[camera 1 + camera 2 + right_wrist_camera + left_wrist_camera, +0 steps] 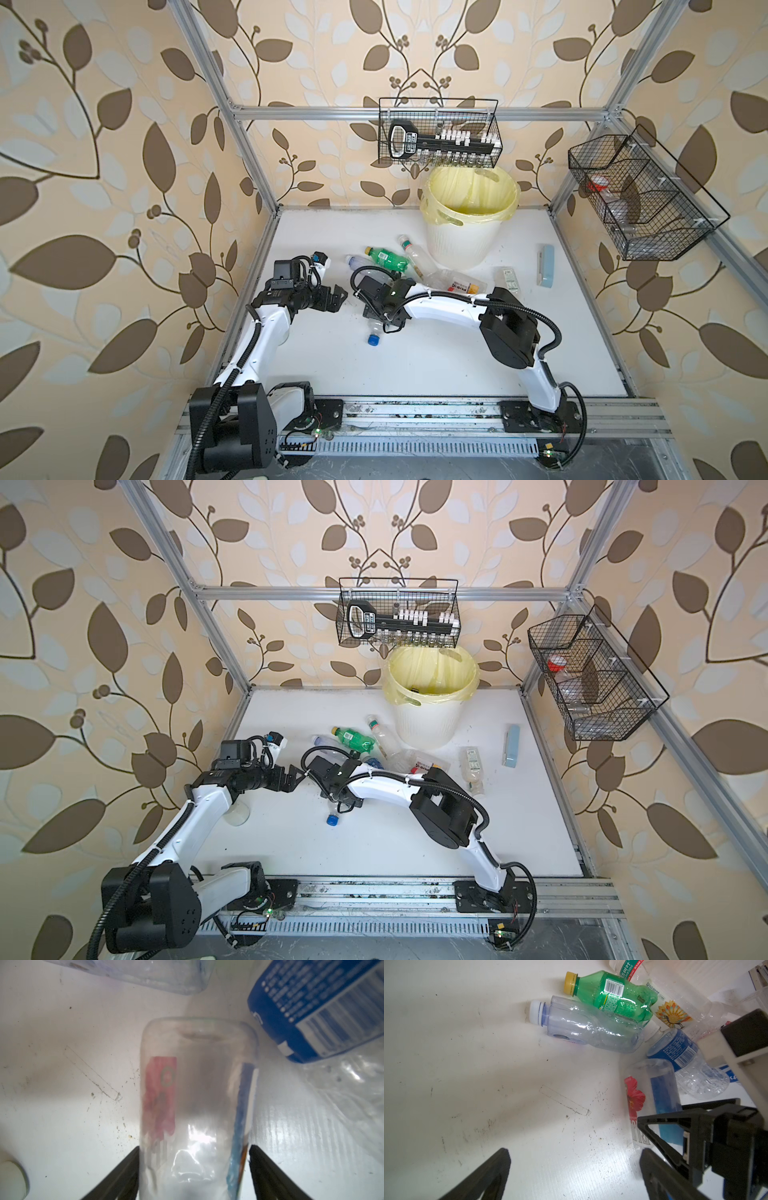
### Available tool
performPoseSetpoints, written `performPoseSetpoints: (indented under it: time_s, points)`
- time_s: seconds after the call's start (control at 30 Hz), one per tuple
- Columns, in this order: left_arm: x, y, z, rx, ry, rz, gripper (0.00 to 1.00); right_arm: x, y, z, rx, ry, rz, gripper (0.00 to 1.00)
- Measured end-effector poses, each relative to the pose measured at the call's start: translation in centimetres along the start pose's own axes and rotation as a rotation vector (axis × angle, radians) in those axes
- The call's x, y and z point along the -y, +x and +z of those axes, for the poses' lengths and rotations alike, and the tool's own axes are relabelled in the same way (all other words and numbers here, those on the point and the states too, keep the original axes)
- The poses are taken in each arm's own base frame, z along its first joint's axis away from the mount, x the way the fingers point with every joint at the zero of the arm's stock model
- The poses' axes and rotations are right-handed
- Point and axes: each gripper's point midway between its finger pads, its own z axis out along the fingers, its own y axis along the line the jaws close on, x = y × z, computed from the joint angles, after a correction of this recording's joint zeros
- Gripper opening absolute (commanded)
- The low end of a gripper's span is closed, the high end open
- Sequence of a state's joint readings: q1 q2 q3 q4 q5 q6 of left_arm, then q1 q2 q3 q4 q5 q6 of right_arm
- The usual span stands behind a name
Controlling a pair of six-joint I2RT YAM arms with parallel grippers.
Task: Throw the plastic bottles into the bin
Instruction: 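Close right gripper on the red-flower-label bottle and lift it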
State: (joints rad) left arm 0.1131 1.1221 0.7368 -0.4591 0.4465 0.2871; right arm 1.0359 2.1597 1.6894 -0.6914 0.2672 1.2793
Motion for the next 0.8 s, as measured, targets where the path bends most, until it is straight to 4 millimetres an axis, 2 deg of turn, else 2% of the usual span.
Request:
performPoseSetpoints:
  time_s: [0.1, 0.2, 0.27, 0.4, 0.5, 0.8]
  points:
    - [0.0, 0.0, 0.0, 0.000, 0.000, 0.000, 0.99, -0.2, 0.1, 0.0, -0.008, -0.008, 0.001, 0.72]
    - [0.0, 0.0, 0.0, 0.000, 0.000, 0.000, 0.99, -0.5, 0.3, 0.1, -0.016, -0.025, 0.003, 0.60]
    - [0.0, 0.0, 0.0, 0.000, 0.000, 0.000, 0.99, -0.7, 0.3, 0.1, -0.010, -0.052, 0.005, 0.55]
    - [0.0, 0.0, 0.0, 0.000, 0.000, 0.001, 0.99, -0.2, 0.8, -0.5, -0.012, -0.074, -0.008, 0.55]
    - [0.0, 0.0, 0.0, 0.000, 0.000, 0.001, 0.99, -0.6, 1.1, -1.3, -0.009, -0.095, -0.031, 0.54]
    - [-0.2, 0.0, -0.1, 0.001, -0.005, -0.003, 0.99, -1.9, 2.2, -6.3, 0.025, -0.240, -0.105, 0.53]
